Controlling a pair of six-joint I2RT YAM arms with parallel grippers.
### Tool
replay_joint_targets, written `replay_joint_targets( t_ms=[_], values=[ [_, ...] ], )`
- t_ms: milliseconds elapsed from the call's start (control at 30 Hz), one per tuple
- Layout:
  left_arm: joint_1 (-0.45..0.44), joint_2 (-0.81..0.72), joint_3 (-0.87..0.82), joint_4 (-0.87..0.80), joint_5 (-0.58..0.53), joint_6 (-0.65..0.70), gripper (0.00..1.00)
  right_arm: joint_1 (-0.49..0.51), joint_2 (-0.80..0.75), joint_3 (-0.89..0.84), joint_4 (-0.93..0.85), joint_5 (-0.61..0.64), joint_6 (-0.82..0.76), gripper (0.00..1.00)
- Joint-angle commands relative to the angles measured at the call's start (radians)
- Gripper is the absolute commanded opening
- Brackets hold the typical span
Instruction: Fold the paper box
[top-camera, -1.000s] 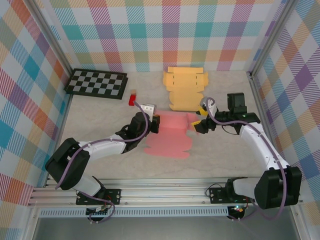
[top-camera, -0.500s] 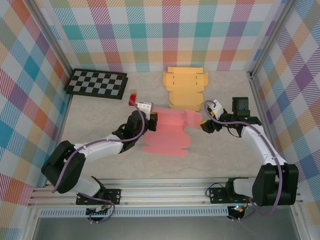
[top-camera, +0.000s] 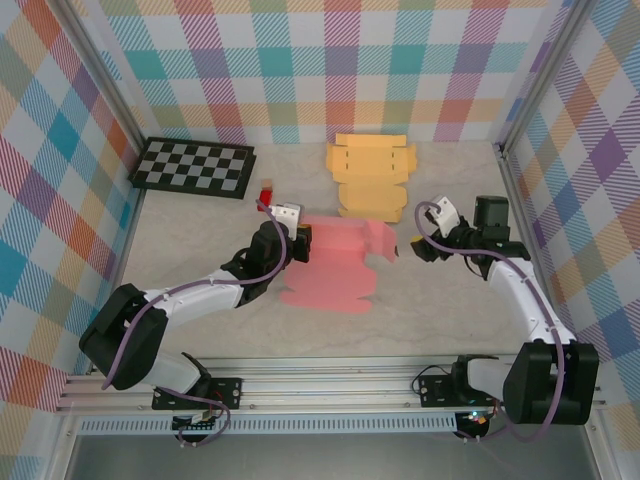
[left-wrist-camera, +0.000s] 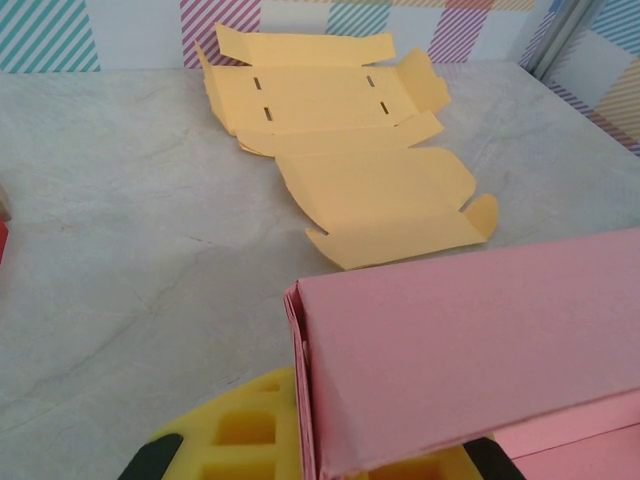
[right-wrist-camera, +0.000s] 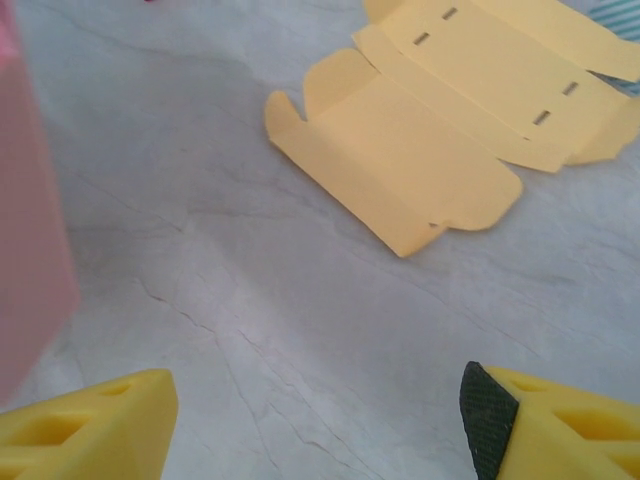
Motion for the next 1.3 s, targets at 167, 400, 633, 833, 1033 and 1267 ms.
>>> replay_joint_targets(
  t_ms=[167,400,633,833,1033,1267],
  values=[
    [0.013,-0.041,-0.008,0.038,0.071,-0.008,0.00,0.084,0.075,0.029,-0.052,-0.187,-0.021,0.76],
    [0.013,-0.029,-0.007,0.063,0.129,-0.013,0.00,0.123,0.097,0.081,-0.082,-0.277,0.004,0.75],
    [0.013,-0.018,-0.004,0.109,0.193,-0.033,0.00,0.164,0.119,0.108,-0.088,-0.293,0.024,0.75],
    [0.012,-0.014,0.004,0.124,0.244,-0.036,0.00,0.202,0.135,0.120,-0.073,-0.267,0.049,0.75],
    [0.011,-0.013,0.007,0.113,0.232,-0.036,0.00,0.248,0.155,0.138,-0.041,-0.238,0.099,0.75],
    [0.011,-0.019,0.001,0.091,0.177,-0.039,0.00,0.317,0.196,0.178,-0.001,-0.167,0.193,0.75]
  ],
)
